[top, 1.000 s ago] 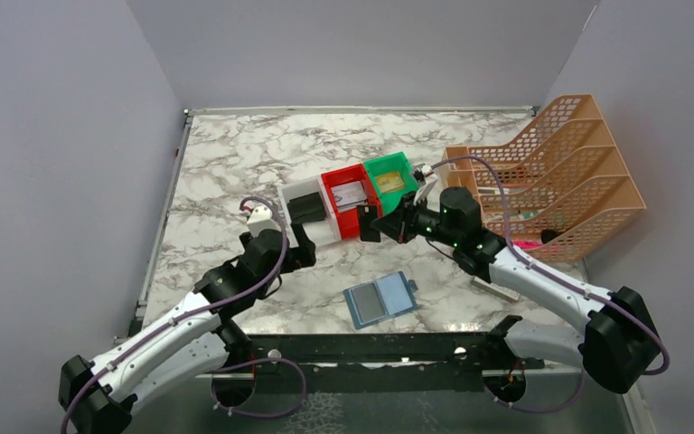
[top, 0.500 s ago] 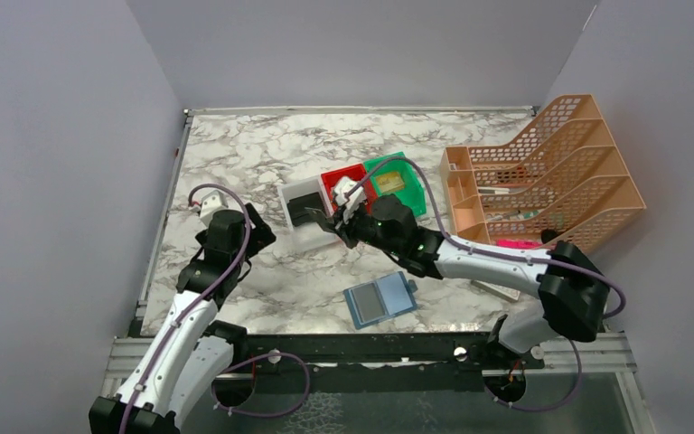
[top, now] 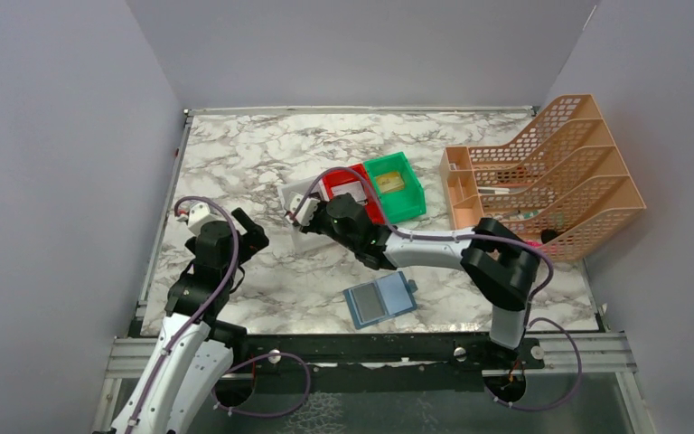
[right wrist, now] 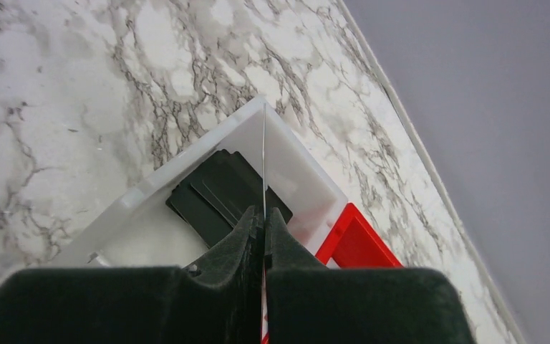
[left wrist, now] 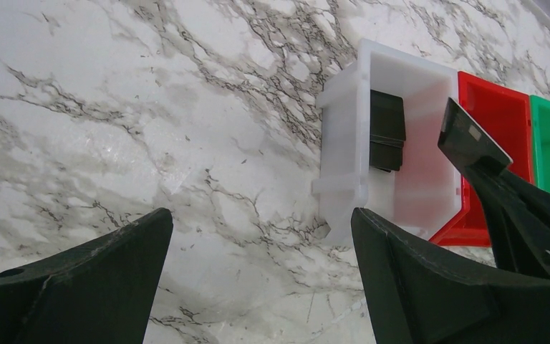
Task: Take the credit cards out of the card holder
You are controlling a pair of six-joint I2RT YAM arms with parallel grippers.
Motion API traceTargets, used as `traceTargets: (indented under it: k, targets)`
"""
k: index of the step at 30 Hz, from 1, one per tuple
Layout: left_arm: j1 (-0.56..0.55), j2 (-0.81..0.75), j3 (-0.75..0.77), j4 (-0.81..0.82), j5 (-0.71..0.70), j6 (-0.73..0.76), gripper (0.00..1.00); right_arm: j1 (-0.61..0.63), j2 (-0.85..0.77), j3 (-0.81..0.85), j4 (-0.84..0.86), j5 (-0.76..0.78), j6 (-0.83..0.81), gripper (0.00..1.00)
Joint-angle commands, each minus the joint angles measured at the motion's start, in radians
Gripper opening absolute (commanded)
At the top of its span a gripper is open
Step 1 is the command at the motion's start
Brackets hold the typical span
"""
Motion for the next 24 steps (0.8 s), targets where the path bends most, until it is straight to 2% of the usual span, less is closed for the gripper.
traceTargets:
  k: [1,10,24]
  targets:
    - [0.005,0.003,0.021,0.012,-0.021,0.012,0.99,0.002,0.105,0.072,0.058,0.086,-0.159,0.06]
    - [0.003,-0.005,0.025,0.016,-0.011,0.021,0.99,0.001,0.240,0.148,0.088,0.114,-0.293,0.06]
    - [0.004,-0.017,0.023,0.023,0.006,0.019,0.99,-0.013,0.349,0.224,0.065,0.162,-0.336,0.08]
